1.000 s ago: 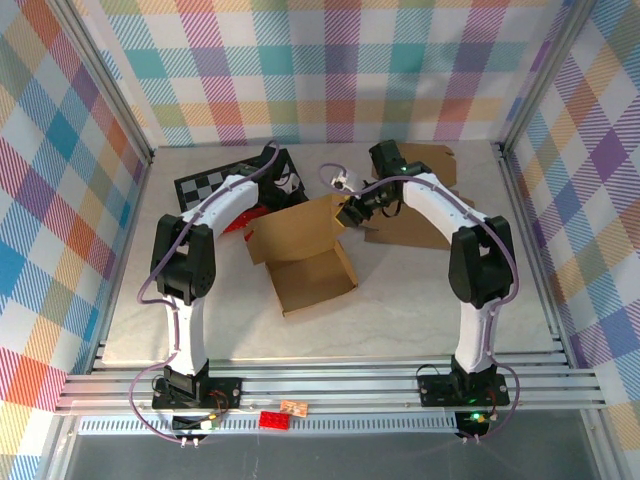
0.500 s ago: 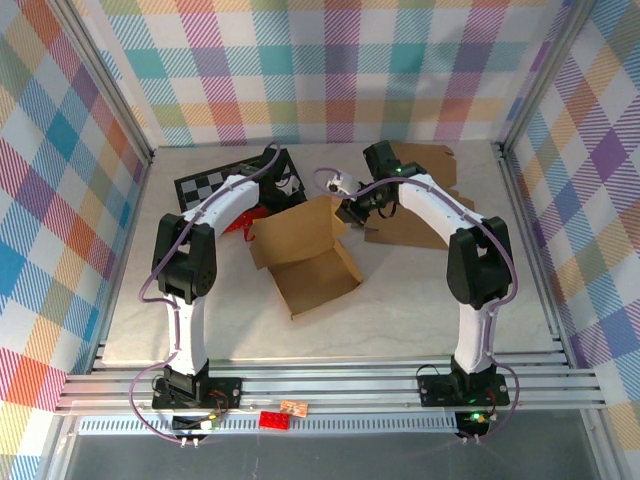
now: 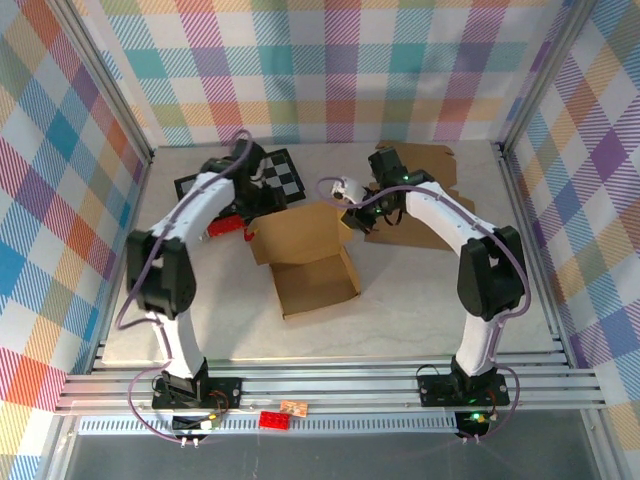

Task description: Fold the paper box

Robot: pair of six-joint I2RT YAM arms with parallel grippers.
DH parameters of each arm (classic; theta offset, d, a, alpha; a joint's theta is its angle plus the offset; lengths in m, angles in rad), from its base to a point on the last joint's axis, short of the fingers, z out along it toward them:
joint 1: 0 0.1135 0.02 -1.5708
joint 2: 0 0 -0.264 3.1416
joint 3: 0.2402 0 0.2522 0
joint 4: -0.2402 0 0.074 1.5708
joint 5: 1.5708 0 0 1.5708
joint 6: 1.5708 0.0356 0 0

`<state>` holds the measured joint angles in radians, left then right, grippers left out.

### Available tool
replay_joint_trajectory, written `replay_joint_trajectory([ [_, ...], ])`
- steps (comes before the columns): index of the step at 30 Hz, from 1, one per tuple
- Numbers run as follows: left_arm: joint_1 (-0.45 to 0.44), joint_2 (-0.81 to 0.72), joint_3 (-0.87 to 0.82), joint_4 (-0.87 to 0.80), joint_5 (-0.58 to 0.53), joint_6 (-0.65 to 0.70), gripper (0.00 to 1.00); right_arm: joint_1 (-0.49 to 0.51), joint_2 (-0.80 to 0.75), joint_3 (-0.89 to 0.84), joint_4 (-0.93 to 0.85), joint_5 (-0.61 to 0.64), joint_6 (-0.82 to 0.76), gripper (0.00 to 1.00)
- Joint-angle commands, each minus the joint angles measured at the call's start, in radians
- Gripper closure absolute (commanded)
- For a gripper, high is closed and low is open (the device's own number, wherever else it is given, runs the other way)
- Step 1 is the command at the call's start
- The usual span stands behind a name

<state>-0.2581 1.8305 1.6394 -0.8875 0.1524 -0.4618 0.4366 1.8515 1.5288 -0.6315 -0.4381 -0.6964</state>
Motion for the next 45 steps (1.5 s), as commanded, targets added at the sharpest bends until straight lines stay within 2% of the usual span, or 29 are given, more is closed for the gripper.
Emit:
replay_joint_trajectory([
  [1,0.055,-0.142,-0.094,-0.040,-0.066,0.034,0.41,-0.010,-0.036,-0.036,0.001,0.012,-0.011,1.00],
  [4,0.088,-0.260,-0.210,-0.025,-0.049,0.093,0.43,-0.020,-0.050,-0.059,0.011,0.010,0.000,1.00],
  [11,0.092,-0.476,-0.446,0.112,0.150,0.318,0.49,-0.030,-0.060,-0.082,0.022,0.004,-0.007,1.00],
  [13,0.087,-0.480,-0.461,0.122,0.221,0.411,0.51,-0.032,-0.058,-0.081,0.022,0.006,-0.011,1.00],
  [16,0.066,-0.458,-0.455,0.118,0.256,0.500,0.51,-0.035,-0.048,-0.071,0.018,0.005,-0.014,1.00],
  [18,0.062,-0.459,-0.443,0.112,0.197,0.509,0.51,-0.038,-0.042,-0.063,0.012,0.004,-0.011,1.00],
  [23,0.063,-0.529,-0.466,0.122,0.001,0.445,0.60,-0.047,-0.034,-0.063,0.007,0.003,-0.012,1.00],
  [25,0.063,-0.569,-0.490,0.143,-0.029,0.421,0.62,-0.051,-0.035,-0.067,0.008,0.003,-0.018,1.00],
  [27,0.063,-0.595,-0.504,0.168,0.012,0.405,0.63,-0.058,-0.035,-0.071,0.003,0.007,-0.025,1.00],
  [30,0.059,-0.617,-0.521,0.221,0.141,0.398,0.61,-0.078,-0.042,-0.078,-0.002,0.001,-0.037,1.00],
  [34,0.018,-0.565,-0.501,0.216,0.328,0.471,0.58,-0.090,-0.046,-0.080,-0.010,-0.010,-0.051,1.00],
  [35,-0.003,-0.542,-0.486,0.195,0.342,0.502,0.57,-0.091,-0.045,-0.079,-0.010,-0.012,-0.047,1.00],
  [37,-0.042,-0.499,-0.453,0.139,0.315,0.549,0.57,-0.094,-0.040,-0.077,-0.011,-0.013,-0.039,1.00],
  [40,-0.083,-0.462,-0.437,0.092,0.211,0.596,0.55,-0.093,-0.040,-0.077,-0.008,-0.022,-0.032,1.00],
  [45,-0.089,-0.425,-0.419,0.093,0.045,0.600,0.55,-0.093,-0.043,-0.079,-0.008,-0.021,-0.037,1.00],
])
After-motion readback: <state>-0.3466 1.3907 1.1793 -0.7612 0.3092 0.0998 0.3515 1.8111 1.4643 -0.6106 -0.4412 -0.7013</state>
